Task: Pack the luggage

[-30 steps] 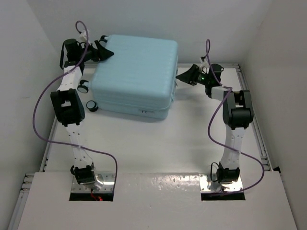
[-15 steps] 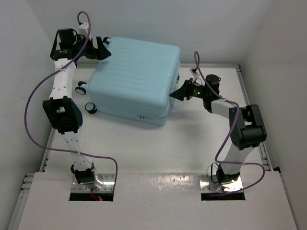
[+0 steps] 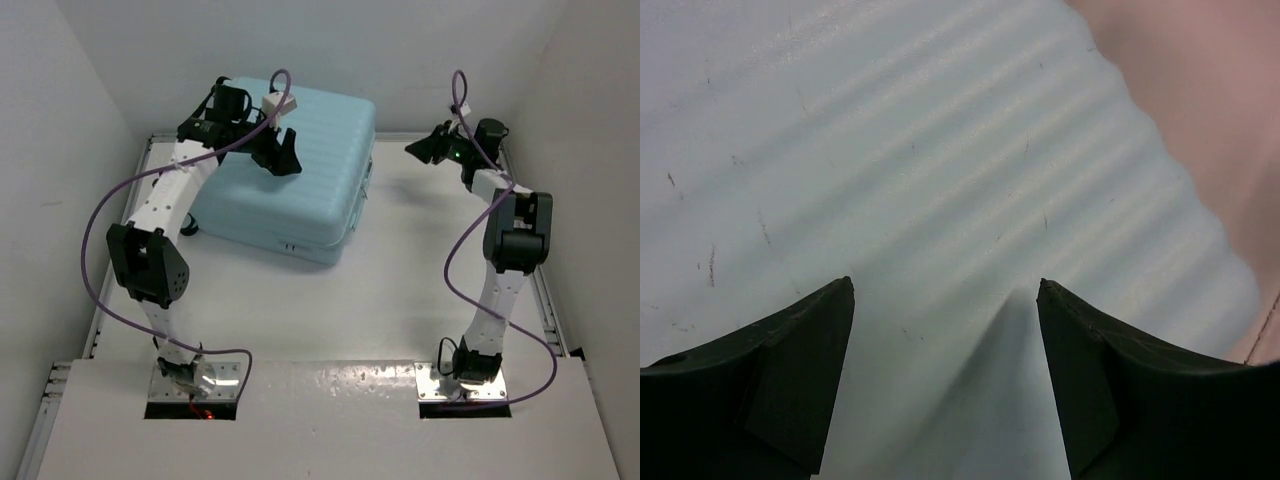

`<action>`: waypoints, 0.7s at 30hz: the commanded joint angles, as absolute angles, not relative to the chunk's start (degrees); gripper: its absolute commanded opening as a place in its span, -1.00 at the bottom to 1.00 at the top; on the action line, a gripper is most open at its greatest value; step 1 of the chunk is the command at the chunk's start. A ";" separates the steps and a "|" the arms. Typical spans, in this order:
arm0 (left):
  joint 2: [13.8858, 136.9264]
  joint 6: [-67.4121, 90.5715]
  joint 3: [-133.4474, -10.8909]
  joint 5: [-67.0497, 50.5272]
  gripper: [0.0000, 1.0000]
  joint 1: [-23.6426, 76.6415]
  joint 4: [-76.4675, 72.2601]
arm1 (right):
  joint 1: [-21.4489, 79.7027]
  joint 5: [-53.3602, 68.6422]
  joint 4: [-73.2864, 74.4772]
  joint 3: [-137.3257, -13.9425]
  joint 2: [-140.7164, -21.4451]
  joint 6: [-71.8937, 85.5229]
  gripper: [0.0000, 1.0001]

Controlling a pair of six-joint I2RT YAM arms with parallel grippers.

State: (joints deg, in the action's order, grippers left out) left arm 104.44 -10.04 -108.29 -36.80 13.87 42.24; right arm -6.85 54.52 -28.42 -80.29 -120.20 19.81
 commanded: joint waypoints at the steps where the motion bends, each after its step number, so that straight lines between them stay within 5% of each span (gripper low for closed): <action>1: 105.72 -13.09 -110.55 -33.93 0.55 12.13 46.65 | -7.21 59.50 -25.06 -89.28 -125.23 9.59 -0.31; 21: 111.71 -15.21 -113.12 -28.83 0.55 14.59 52.65 | -2.64 69.52 -43.59 -90.44 -134.21 8.88 0.07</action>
State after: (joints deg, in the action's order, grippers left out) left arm 108.86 -15.66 -113.91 -30.59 14.15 45.65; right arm -2.42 67.07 -39.29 -88.25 -132.92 11.73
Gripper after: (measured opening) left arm 0.775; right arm 0.533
